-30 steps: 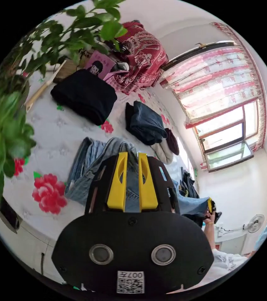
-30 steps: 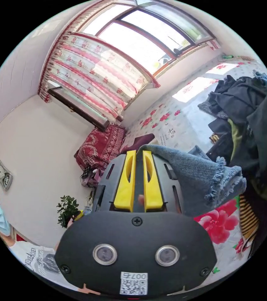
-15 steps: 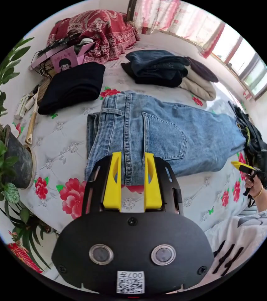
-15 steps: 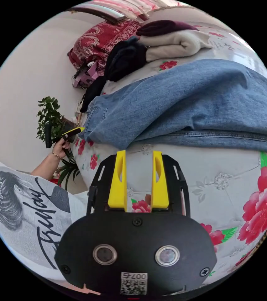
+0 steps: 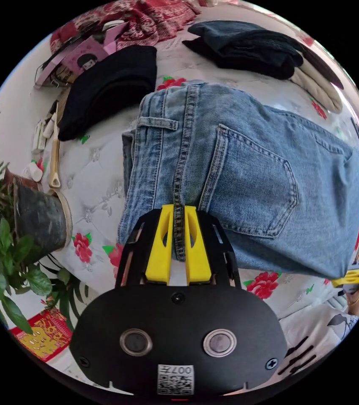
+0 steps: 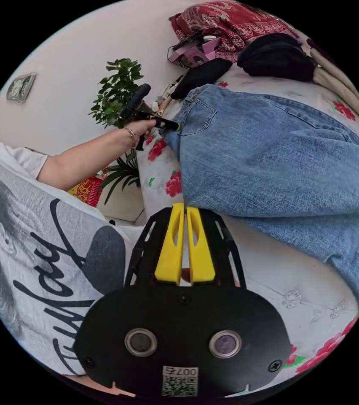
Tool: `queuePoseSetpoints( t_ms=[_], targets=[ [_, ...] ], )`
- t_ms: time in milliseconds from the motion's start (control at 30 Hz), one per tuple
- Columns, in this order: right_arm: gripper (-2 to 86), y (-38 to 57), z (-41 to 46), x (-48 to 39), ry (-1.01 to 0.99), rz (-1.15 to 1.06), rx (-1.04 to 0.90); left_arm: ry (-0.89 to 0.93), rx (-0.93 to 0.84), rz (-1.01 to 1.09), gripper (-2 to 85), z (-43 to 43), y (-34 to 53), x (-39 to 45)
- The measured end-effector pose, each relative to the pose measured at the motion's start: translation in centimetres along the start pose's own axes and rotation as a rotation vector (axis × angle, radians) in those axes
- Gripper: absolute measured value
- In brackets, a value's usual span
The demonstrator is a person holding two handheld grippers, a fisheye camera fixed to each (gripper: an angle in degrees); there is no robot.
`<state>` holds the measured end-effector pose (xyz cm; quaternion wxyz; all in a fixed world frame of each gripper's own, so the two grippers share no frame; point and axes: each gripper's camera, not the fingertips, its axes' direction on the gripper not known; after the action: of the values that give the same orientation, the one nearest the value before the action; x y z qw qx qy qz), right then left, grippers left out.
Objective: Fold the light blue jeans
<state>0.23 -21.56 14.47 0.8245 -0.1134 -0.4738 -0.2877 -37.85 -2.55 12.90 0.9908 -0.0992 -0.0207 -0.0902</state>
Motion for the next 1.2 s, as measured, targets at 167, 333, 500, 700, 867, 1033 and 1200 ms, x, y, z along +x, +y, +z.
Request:
queuePoseSetpoints(
  t_ms=[167, 333, 500, 700, 867, 1033, 1200],
  targets=[
    [0.9, -0.5, -0.6, 1.9, 0.069, 0.045, -0.001, -0.108, 0.022, -0.006, 6.8, -1.8, 2.7, 0.4],
    [3.6, 3.5, -11.3, 11.0, 0.335, 0.422, 0.298, -0.054, 0.130, -0.148, 9.3, -6.3, 6.2, -1.1],
    [6.7, 11.5, -21.2, 19.8, 0.521, 0.942, 0.624, -0.015, 0.329, -0.036, 7.8, -9.9, 7.7, 2.9],
    [7.6, 11.2, -23.5, 26.7, 0.519, 1.110, 0.651, -0.008, 0.296, 0.167, 9.0, -8.0, 1.3, 9.1],
    [2.2, 5.5, -22.3, 29.5, 0.587, 1.079, 0.451, -0.121, 0.100, 0.269, 8.3, -3.3, -4.1, 11.9],
    [1.0, 4.8, -25.7, 22.9, 0.811, 0.842, 0.517, -0.096, 0.134, 0.232, 0.0, -4.4, -3.6, 10.7],
    [2.9, 8.5, -22.9, 26.4, 0.769, 1.066, 0.315, 0.042, 0.243, 0.111, 0.0, -6.4, -1.8, 8.8]
  ],
)
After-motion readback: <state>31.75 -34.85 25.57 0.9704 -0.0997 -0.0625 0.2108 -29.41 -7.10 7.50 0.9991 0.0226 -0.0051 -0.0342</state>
